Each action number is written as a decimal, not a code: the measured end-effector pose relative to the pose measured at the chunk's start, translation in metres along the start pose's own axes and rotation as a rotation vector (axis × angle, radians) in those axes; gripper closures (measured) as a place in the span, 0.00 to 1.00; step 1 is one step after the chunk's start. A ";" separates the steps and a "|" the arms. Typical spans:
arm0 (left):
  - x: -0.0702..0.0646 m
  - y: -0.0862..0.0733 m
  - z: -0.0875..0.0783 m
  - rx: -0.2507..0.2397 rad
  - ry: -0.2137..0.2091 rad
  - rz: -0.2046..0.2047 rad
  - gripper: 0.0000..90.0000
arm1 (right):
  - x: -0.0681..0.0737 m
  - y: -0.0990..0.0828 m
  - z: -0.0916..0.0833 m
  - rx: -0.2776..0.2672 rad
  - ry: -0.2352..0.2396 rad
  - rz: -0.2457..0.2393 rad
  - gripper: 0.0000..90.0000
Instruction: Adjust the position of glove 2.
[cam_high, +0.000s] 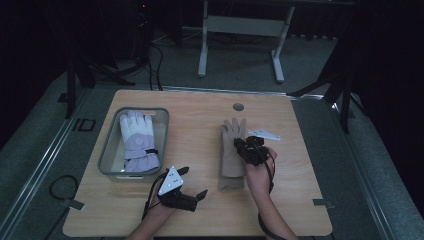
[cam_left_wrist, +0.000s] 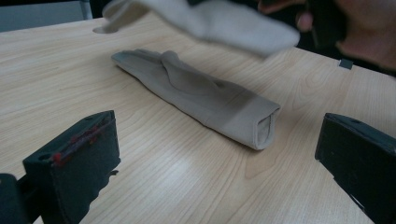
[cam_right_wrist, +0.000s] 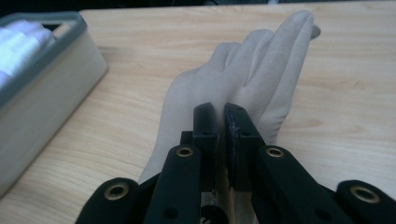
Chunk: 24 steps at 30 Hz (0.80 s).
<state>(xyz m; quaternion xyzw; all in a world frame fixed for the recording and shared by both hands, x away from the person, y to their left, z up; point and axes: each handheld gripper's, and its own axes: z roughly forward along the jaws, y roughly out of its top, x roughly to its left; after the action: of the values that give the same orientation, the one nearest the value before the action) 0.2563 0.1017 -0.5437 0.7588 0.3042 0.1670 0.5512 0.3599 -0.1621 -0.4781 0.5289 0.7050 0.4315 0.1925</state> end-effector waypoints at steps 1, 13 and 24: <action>0.000 0.000 0.000 0.000 0.000 -0.001 0.00 | 0.001 -0.003 0.003 0.006 -0.005 0.002 0.93; -0.002 -0.001 0.002 0.005 -0.003 0.014 0.00 | -0.006 -0.035 0.025 0.080 -0.014 0.057 0.93; -0.001 0.001 -0.002 -0.051 0.012 0.023 0.00 | -0.007 -0.051 0.036 0.128 -0.016 0.046 0.87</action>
<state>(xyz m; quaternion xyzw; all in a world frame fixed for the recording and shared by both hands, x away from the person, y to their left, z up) 0.2550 0.1019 -0.5421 0.7469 0.2944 0.1855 0.5667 0.3598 -0.1576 -0.5407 0.5596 0.7172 0.3858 0.1538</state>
